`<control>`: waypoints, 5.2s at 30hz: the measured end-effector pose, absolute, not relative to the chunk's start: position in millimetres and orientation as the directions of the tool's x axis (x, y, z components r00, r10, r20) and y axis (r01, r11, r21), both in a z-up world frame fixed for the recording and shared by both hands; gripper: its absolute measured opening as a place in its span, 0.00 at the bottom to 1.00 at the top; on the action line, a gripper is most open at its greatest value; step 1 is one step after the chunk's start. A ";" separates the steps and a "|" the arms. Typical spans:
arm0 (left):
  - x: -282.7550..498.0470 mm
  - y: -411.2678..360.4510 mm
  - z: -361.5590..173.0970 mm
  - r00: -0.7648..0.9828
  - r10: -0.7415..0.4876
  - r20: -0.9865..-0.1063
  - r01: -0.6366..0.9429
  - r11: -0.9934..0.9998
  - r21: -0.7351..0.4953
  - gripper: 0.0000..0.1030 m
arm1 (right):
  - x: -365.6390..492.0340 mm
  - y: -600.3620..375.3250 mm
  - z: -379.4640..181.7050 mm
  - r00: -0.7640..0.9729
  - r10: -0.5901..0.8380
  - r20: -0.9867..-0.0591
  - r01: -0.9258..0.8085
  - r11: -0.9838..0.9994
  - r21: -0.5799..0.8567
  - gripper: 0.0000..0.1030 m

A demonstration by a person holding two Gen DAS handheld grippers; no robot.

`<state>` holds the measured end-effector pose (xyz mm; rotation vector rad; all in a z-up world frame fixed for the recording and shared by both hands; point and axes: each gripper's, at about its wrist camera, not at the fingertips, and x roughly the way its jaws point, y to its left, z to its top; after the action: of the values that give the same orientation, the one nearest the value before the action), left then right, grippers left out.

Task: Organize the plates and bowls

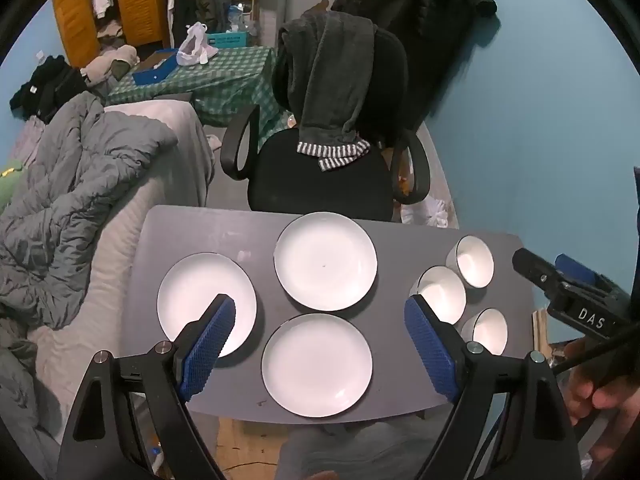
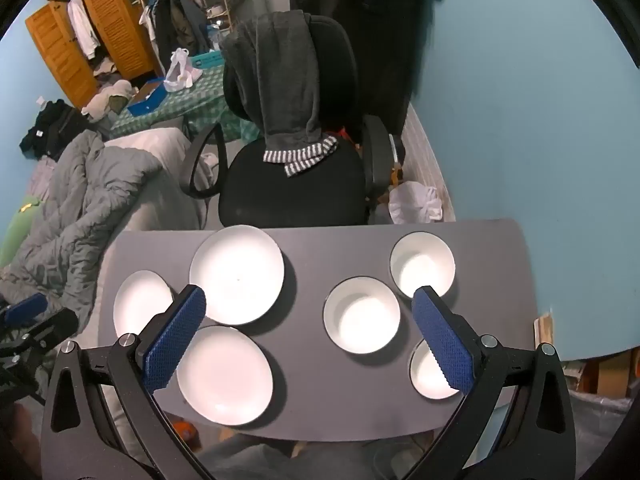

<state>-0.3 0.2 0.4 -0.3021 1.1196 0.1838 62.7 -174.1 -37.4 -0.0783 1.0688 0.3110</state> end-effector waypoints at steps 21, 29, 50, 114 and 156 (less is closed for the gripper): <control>-4.8 13.8 -1.9 0.459 -0.044 -0.888 -0.333 0.917 -0.218 0.85 | 71.5 -168.0 -36.7 0.429 0.220 -0.876 -0.309 0.947 0.086 0.98; -6.0 17.3 -4.9 0.459 -0.055 -0.887 -0.350 0.906 -0.237 0.85 | 70.3 -163.5 -39.0 0.423 0.223 -0.879 -0.320 0.943 0.085 0.98; -0.7 17.3 -4.5 0.456 -0.068 -0.887 -0.346 0.905 -0.248 0.85 | 68.3 -156.3 -41.1 0.415 0.220 -0.883 -0.330 0.941 0.080 0.98; -24.4 34.5 -31.0 0.415 -0.073 -0.907 -0.358 0.903 -0.236 0.85 | 67.7 -135.7 -61.2 0.361 0.172 -0.916 -0.409 0.912 0.010 0.98; -57.8 50.3 -231.3 0.200 -0.173 -0.964 -0.412 0.879 -0.242 0.85 | 43.6 -80.7 -266.9 0.076 0.186 -0.980 -0.641 0.761 0.095 0.98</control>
<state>-57.8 50.3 -231.3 -0.5109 1.3767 0.1775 43.6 -80.7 -266.9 -0.4111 1.3631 0.6471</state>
